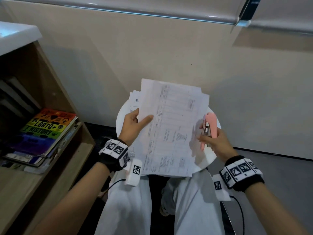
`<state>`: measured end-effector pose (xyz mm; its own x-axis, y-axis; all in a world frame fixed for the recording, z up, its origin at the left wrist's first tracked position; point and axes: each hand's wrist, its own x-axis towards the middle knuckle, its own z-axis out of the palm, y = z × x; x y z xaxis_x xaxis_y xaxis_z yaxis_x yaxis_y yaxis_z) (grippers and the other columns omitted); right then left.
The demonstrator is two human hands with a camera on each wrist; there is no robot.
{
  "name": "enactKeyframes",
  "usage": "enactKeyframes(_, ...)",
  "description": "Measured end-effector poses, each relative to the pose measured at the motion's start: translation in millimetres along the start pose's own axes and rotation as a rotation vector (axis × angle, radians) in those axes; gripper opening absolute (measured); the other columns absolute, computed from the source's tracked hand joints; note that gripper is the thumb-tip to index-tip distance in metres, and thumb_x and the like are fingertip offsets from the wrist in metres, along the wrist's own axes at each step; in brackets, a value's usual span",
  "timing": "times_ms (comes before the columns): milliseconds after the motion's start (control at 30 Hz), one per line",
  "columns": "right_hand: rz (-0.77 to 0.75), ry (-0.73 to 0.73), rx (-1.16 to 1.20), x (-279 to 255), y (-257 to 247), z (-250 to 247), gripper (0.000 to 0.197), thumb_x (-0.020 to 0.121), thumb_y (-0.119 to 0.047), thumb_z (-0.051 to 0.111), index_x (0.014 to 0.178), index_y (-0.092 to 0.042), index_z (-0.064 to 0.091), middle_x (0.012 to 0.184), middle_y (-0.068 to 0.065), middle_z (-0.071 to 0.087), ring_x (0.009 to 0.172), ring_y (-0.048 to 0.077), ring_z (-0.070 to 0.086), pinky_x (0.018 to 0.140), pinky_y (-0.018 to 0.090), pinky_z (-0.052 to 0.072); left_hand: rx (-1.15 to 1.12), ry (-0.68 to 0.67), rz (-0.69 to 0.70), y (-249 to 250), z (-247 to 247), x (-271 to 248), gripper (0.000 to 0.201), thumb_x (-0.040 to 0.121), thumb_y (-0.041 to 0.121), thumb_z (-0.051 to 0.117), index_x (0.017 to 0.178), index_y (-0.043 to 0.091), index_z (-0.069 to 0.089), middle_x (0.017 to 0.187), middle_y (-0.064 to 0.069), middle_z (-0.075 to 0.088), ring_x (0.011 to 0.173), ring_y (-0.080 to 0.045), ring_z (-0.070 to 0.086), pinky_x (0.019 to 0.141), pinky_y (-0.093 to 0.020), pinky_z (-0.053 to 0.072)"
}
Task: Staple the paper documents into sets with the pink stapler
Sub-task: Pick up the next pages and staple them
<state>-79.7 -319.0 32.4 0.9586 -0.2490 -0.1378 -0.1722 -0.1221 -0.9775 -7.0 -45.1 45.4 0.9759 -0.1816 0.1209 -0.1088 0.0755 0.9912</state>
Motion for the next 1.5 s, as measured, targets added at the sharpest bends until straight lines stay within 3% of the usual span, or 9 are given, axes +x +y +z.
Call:
enactKeyframes(167,-0.224,0.063,-0.013,-7.1,-47.4,5.2,0.03,0.074,0.011,0.072,0.093,-0.009,0.062,0.066,-0.003,0.055,0.05,-0.004,0.051,0.049,0.011,0.042,0.097,0.058,0.193,33.9,7.5,14.4,0.018,0.087,0.012,0.065,0.103,0.02,0.06,0.092,0.012,0.071,0.084,-0.007,0.069,0.073,-0.03,0.06)
enactKeyframes(267,-0.443,0.192,-0.04,-11.4,-59.5,15.0,0.054,0.07,0.014,0.073,0.106,-0.023,0.057,0.094,0.0,0.063,0.075,-0.007,0.06,0.068,0.012,0.052,0.1,0.16,0.346,43.6,16.3,17.0,0.018,0.09,0.027,0.061,0.106,0.03,0.053,0.105,0.001,0.065,0.099,-0.019,0.066,0.083,-0.043,0.057)
enactKeyframes(333,-0.526,0.184,-0.058,-12.5,-59.2,17.8,0.061,0.067,0.014,0.073,0.11,-0.026,0.056,0.107,0.001,0.06,0.084,-0.004,0.06,0.075,0.015,0.052,0.081,0.179,0.386,47.8,24.7,16.8,0.02,0.095,0.022,0.054,0.111,0.027,0.044,0.109,0.002,0.06,0.102,-0.013,0.063,0.087,-0.038,0.055)
enactKeyframes(533,-0.453,0.101,-0.139,-8.3,-52.6,20.5,0.053,0.066,0.01,0.078,0.104,-0.021,0.06,0.114,-0.002,0.05,0.092,-0.005,0.059,0.074,0.009,0.051,0.033,0.058,0.324,36.6,36.4,15.9,0.05,0.095,0.008,0.053,0.128,0.02,0.018,0.127,-0.013,0.05,0.115,-0.02,0.057,0.102,-0.034,0.048)
enactKeyframes(733,-0.35,0.145,-0.127,2.3,-46.8,20.6,0.064,0.068,0.0,0.08,0.123,-0.019,0.056,0.119,0.002,0.058,0.104,0.017,0.062,0.088,0.036,0.056,0.155,0.123,0.249,28.9,35.3,20.0,0.02,0.097,0.018,0.05,0.111,0.008,0.04,0.104,0.006,0.056,0.095,0.0,0.06,0.085,-0.032,0.054)
enactKeyframes(933,-0.461,0.153,-0.085,-3.5,-67.0,25.6,0.054,0.069,0.0,0.081,0.098,-0.039,0.056,0.12,0.011,0.055,0.096,0.017,0.061,0.079,0.028,0.056,0.158,0.147,0.431,40.0,44.4,26.7,0.014,0.101,0.015,0.037,0.11,0.012,0.026,0.103,0.008,0.046,0.088,0.008,0.056,0.075,-0.017,0.053)
enactKeyframes(1167,-0.334,0.141,-0.118,2.2,-46.7,24.3,0.058,0.068,-0.002,0.081,0.112,-0.028,0.054,0.112,0.008,0.06,0.101,0.019,0.061,0.086,0.039,0.056,0.21,0.14,0.321,27.3,51.1,30.1,0.01,0.102,0.02,0.036,0.103,0.011,0.031,0.092,0.013,0.047,0.079,0.009,0.055,0.066,-0.009,0.047)
enactKeyframes(1367,-0.332,0.111,-0.212,5.9,-52.4,17.6,0.053,0.068,-0.001,0.081,0.114,-0.015,0.058,0.111,0.009,0.056,0.095,0.016,0.061,0.083,0.038,0.057,0.201,0.223,0.356,36.4,55.4,28.5,0.009,0.102,0.025,0.038,0.097,0.017,0.04,0.079,0.012,0.055,0.066,0.005,0.056,0.062,-0.02,0.05)
enactKeyframes(1500,-0.388,0.305,0.006,3.1,-75.8,13.1,0.058,0.072,0.004,0.077,0.118,-0.013,0.046,0.122,0.007,0.05,0.1,0.01,0.062,0.082,0.033,0.058,0.271,0.284,0.371,37.8,52.4,29.2,0.021,0.103,0.026,0.032,0.083,0.029,0.038,0.063,0.017,0.051,0.056,0.0,0.047,0.056,-0.027,0.042)
